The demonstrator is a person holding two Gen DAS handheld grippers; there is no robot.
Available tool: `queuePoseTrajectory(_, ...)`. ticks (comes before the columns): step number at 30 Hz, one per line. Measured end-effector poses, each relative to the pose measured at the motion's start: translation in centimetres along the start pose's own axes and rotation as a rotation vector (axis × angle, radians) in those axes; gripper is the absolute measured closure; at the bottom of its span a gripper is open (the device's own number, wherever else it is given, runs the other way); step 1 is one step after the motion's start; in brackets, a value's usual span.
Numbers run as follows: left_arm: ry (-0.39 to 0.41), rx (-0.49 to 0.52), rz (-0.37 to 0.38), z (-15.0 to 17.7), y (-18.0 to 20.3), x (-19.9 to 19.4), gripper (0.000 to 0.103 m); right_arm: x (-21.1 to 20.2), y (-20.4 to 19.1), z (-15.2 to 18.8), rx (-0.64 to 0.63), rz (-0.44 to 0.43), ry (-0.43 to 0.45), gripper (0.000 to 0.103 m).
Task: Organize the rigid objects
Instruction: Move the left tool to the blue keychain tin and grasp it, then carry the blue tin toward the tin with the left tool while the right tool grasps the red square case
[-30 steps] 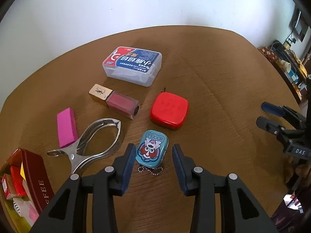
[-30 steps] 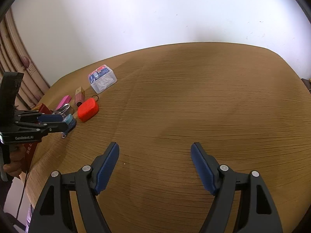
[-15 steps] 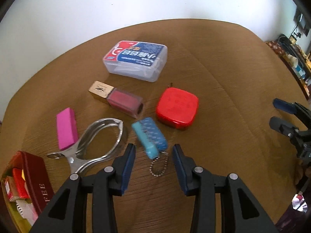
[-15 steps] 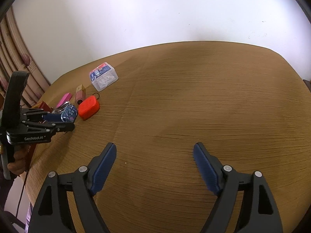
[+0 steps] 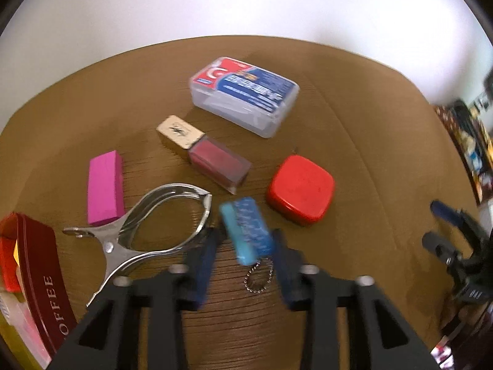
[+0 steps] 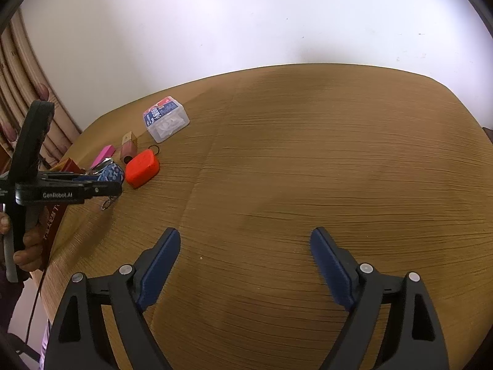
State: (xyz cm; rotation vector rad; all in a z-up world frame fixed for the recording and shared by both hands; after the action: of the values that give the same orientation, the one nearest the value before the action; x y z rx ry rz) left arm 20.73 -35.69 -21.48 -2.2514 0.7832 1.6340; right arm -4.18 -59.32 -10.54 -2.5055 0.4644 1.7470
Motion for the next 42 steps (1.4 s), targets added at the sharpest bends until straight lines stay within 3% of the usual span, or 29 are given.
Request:
queuePoseTrajectory(3,0.033,-0.066,0.058,0.1,-0.7,-0.6,0.082,0.0,0.0,0.2,-0.001,0.002,-0.003,0.018)
queuePoseTrajectory(8,0.103,-0.108,0.067,1.6,-0.8,-2.7,0.082,0.2,0.0,0.4,-0.005,0.006,-0.005,0.018)
queuePoseTrajectory(16,0.170,-0.179,0.115,7.0,-0.5,-7.8,0.082,0.2,-0.5,0.2,-0.027,0.012,-0.010,0.017)
queuePoseTrajectory(23,0.211,-0.200,0.110,9.9,-0.2,-11.8,0.082,1.7,-7.0,-2.1,-0.151,-0.098,-0.028,0.017)
queuePoseTrajectory(29,0.261,-0.274,0.083,11.6,-3.6,-15.5,0.082,5.3,-11.5,-4.2,-0.248,-0.092,-0.057,0.018)
queuePoseTrajectory(38,0.297,-0.396,0.012,14.9,-10.2,-19.0,0.082,8.3,-12.8,-5.8,-0.299,-0.047,-0.089,0.019)
queuePoseTrajectory(42,0.296,-0.443,-0.019,15.8,-12.8,-19.5,0.082,9.9,-12.9,-5.9,-0.326,-0.011,-0.122,0.033)
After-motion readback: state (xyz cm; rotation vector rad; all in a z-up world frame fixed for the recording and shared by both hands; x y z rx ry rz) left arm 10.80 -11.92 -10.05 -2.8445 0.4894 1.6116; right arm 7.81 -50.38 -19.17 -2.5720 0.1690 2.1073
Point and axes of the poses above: each gripper's, at about its wrist camera, not at the fingertips, and x roughly the way its jaws point, y to its right, z to its underside, the point moved 10 cm from there along x, roughly the way its jaws point, and after that the axes turned 3 degrees about -y, right-handed, at the moved point
